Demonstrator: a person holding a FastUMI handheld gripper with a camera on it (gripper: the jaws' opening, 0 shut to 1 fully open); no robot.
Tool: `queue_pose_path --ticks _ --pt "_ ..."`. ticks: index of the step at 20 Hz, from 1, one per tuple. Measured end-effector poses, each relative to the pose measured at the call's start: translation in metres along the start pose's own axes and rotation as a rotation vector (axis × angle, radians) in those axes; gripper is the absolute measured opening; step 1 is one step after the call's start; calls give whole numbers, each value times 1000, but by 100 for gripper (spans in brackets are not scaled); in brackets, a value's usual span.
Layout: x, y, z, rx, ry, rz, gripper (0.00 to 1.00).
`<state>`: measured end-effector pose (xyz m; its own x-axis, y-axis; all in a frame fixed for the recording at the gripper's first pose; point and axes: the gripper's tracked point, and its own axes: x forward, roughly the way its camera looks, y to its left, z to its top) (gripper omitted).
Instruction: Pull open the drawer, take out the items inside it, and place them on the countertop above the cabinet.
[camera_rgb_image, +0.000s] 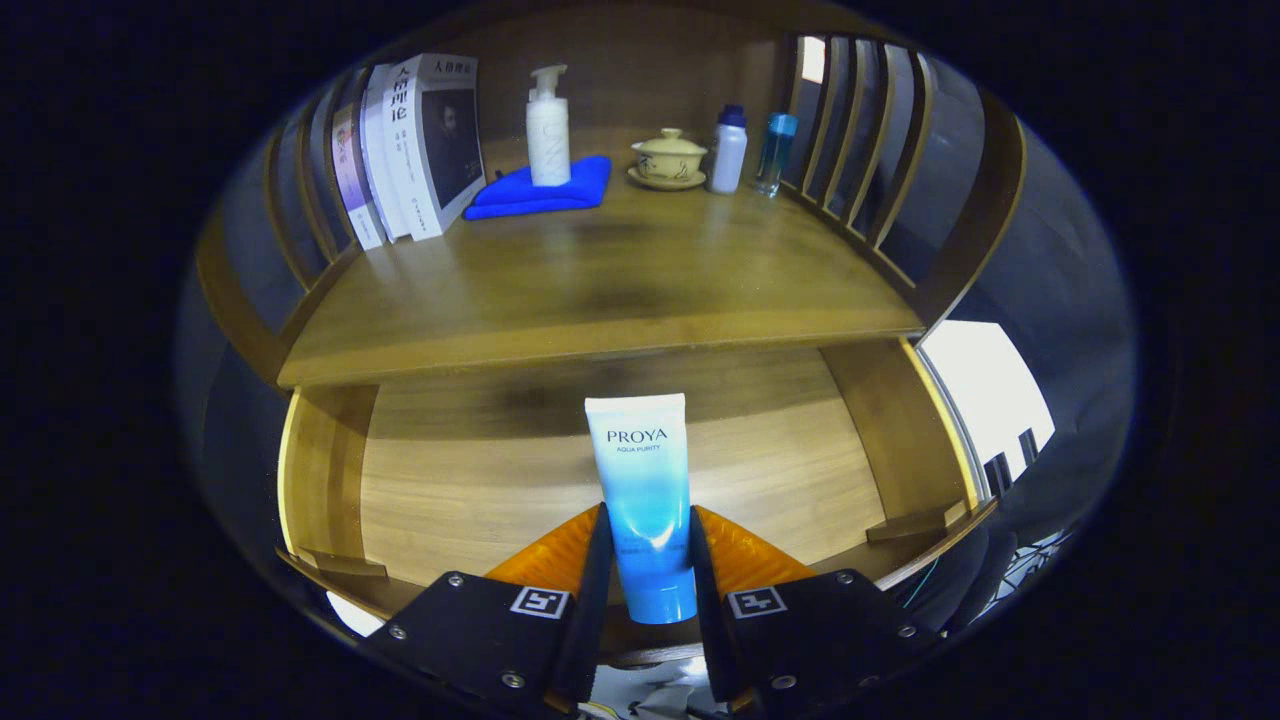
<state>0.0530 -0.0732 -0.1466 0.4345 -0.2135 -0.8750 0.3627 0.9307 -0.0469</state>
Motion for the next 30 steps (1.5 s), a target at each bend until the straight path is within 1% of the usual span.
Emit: queue_pose_path --ticks 4,9,13,17,24,30 --pt "-15 -5 24 -12 -46 -4 43" --pt "-18 -4 69 -48 -106 -1 43" --pt "0 -2 109 -95 -148 -5 43" --pt "21 8 140 -76 -151 35 43" --pt "60 15 170 -95 -122 47 43" --pt "87 18 176 -84 -98 58 45"
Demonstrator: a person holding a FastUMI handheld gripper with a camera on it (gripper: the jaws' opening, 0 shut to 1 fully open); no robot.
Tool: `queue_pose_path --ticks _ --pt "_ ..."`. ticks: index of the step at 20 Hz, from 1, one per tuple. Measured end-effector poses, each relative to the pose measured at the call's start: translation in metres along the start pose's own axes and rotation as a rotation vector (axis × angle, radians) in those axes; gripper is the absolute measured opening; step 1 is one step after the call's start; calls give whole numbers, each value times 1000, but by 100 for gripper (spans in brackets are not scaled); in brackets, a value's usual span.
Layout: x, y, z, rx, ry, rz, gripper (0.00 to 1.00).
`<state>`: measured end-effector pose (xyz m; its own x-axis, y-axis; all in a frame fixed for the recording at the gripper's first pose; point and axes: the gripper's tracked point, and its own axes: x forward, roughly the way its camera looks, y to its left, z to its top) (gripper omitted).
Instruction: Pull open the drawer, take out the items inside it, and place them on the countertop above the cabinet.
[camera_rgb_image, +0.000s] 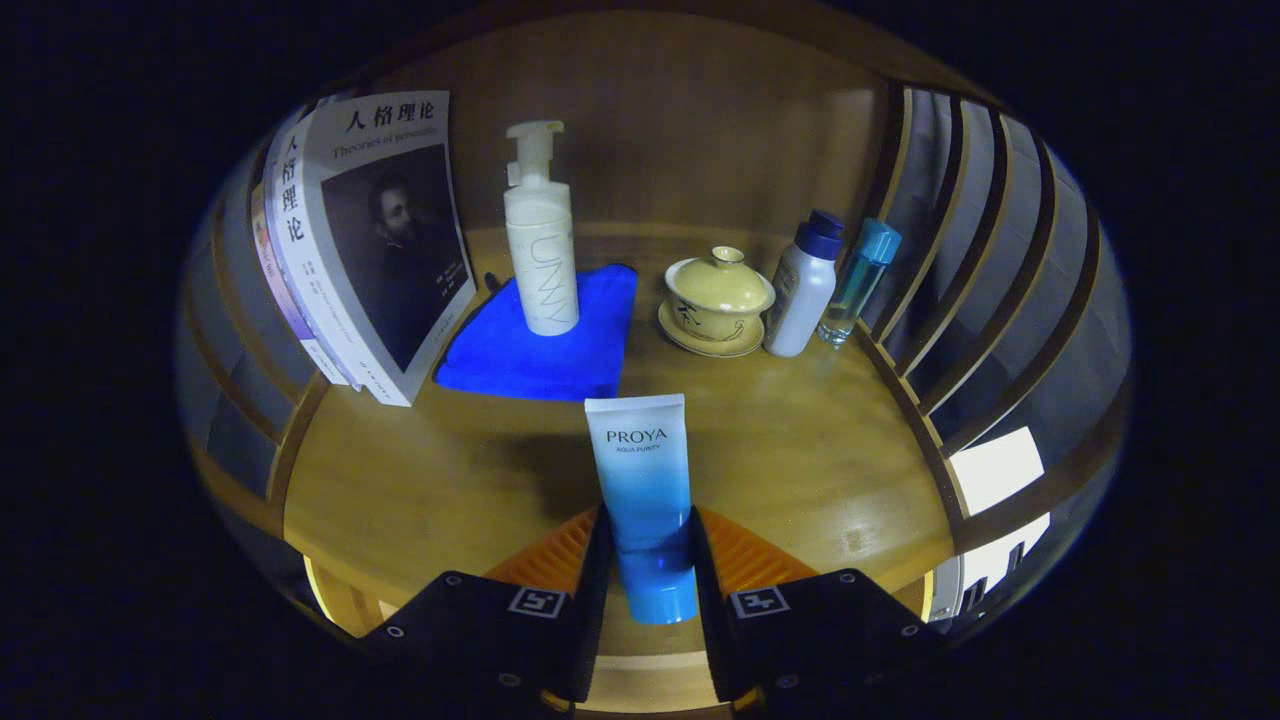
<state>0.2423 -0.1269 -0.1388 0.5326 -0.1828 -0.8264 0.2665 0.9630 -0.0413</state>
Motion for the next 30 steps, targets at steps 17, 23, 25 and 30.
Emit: queue_pose_path --ticks 17,23,25,30 --pt "-26 1 14 124 -185 109 96" --pt "-98 8 5 137 -419 168 95" --pt "-126 15 0 155 -512 216 95" --pt "-185 21 -29 117 -642 241 95"
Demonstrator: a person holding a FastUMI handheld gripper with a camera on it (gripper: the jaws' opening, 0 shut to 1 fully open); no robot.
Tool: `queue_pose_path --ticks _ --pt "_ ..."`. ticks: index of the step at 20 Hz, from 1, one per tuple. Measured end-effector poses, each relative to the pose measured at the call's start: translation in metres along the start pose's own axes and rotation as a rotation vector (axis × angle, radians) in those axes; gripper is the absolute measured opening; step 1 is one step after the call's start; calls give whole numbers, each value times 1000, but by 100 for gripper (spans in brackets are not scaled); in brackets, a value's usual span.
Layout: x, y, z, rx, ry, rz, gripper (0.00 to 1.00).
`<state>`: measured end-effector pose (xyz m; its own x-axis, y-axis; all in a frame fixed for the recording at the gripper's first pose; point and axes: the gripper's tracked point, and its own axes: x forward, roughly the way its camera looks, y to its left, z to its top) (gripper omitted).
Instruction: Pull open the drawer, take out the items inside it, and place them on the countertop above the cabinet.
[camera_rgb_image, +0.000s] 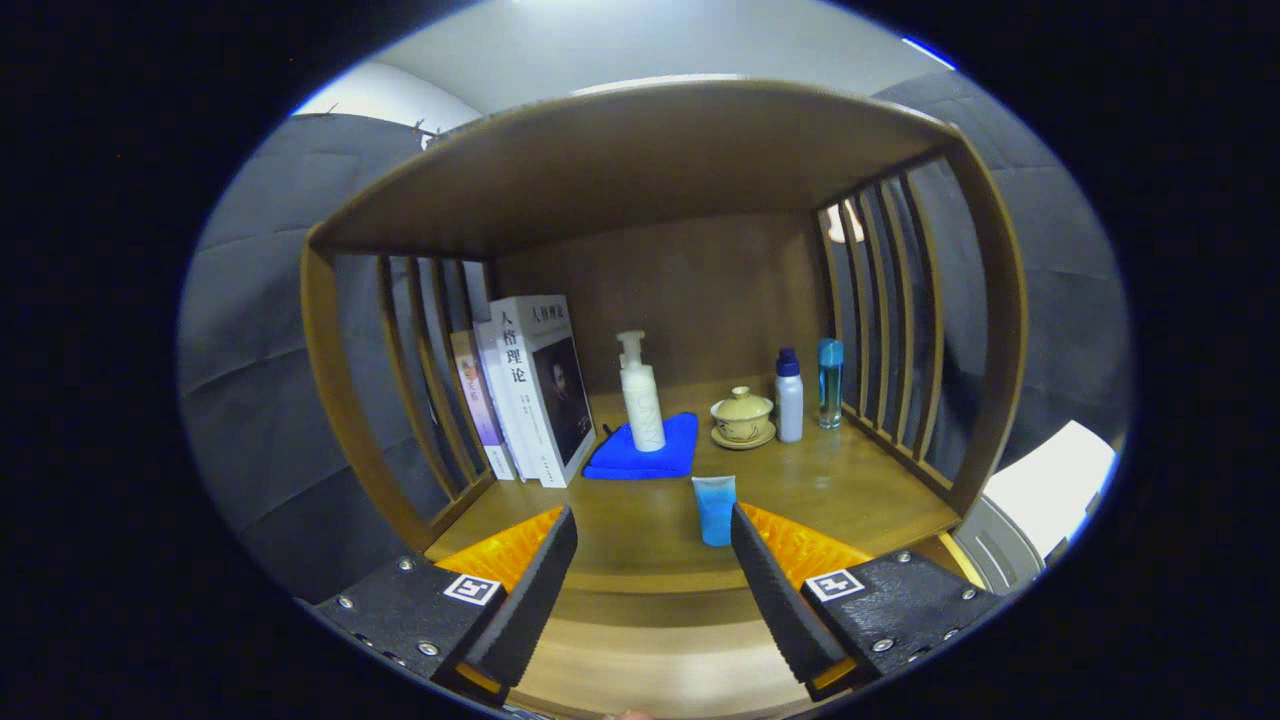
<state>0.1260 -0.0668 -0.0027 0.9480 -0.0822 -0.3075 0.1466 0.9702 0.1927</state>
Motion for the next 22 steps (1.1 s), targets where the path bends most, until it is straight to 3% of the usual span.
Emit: queue_pose_path --ticks 5,11,16,22 --pt "-55 26 1 -63 -130 47 96" --pt "-106 46 -44 -97 -215 85 95" --pt "-115 29 -94 -56 -187 31 95" --pt "-113 12 -151 -103 -94 -5 95"
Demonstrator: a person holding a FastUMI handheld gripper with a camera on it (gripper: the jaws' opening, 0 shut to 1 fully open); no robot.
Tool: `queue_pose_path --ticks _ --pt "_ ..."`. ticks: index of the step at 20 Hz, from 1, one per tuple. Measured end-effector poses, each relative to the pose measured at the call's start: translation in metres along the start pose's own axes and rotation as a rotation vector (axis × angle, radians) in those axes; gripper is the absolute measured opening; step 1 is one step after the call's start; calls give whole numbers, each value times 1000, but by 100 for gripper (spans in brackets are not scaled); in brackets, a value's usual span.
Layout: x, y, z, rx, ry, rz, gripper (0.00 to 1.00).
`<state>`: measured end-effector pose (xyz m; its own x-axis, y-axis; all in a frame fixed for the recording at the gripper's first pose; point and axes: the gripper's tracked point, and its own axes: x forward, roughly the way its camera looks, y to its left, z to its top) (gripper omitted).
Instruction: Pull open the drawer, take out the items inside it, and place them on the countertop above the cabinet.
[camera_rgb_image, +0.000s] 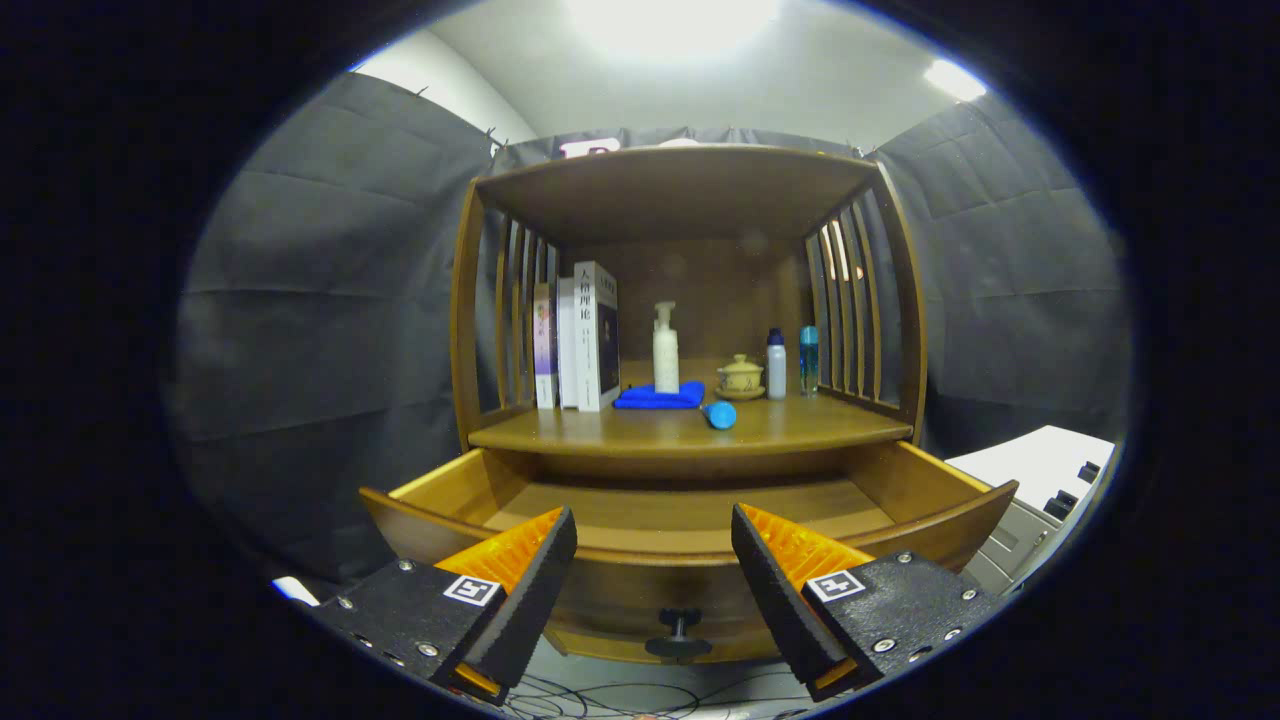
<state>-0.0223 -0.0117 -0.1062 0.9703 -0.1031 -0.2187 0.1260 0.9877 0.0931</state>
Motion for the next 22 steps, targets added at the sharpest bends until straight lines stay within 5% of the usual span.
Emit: queue_pose_path --ticks 22 --pt "2 -27 -50 -48 76 -120 93"
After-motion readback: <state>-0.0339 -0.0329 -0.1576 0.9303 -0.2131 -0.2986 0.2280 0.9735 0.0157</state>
